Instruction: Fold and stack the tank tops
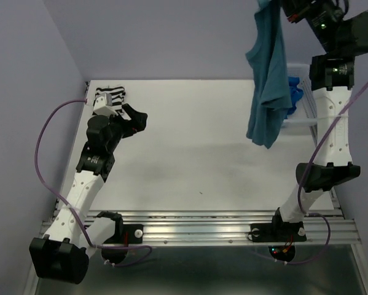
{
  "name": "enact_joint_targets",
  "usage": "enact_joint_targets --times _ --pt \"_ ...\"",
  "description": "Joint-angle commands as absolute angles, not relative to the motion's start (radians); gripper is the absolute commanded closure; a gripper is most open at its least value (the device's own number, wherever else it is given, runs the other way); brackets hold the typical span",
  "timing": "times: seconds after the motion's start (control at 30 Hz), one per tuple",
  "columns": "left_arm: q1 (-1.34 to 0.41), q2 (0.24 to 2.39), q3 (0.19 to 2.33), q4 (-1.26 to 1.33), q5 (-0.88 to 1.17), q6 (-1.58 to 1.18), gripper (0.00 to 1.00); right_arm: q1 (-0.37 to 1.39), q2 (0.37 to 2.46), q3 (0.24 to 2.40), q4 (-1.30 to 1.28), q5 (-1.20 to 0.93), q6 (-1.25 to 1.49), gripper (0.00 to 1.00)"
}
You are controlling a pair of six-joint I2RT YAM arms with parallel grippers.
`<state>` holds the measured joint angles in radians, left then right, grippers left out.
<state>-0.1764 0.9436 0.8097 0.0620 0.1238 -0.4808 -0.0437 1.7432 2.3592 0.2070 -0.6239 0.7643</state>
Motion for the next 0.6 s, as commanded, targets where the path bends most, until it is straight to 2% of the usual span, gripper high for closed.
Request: enact_joint_targets --times 0.0,0.1,0.27,0.33,0.43,0.47,0.57 --pt "-0.176 0.905 0.801 0.077 0.126 -0.488 0.01 0.162 1.769 2.434 0.131 -0.711 0.649 0.99" --pt "-0.176 0.896 0.811 0.045 0.077 -0.52 0.01 0.288 1.795 2.445 0.103 -0.686 0.578 0.99" --pt "-0.178 0.882 0.885 -0.057 0.015 -0.546 0.01 0.313 1.904 2.517 0.177 -0.693 0.709 0.99" --pt "-0.178 0.862 0.894 -0.096 -0.038 -0.554 0.01 0.313 1.888 2.467 0.167 -0.692 0.709 0.99" --pt "-0.178 0.833 0.891 -0.133 -0.103 -0.569 0.01 0.313 1.749 2.155 0.16 -0.624 0.652 1.0" --pt "-0.176 0.827 0.885 -0.158 -0.127 -0.575 0.01 0.298 1.665 1.952 0.16 -0.559 0.634 0.99" --pt "-0.178 0.824 0.874 -0.179 -0.135 -0.594 0.01 0.243 1.556 1.642 0.16 -0.491 0.633 0.99"
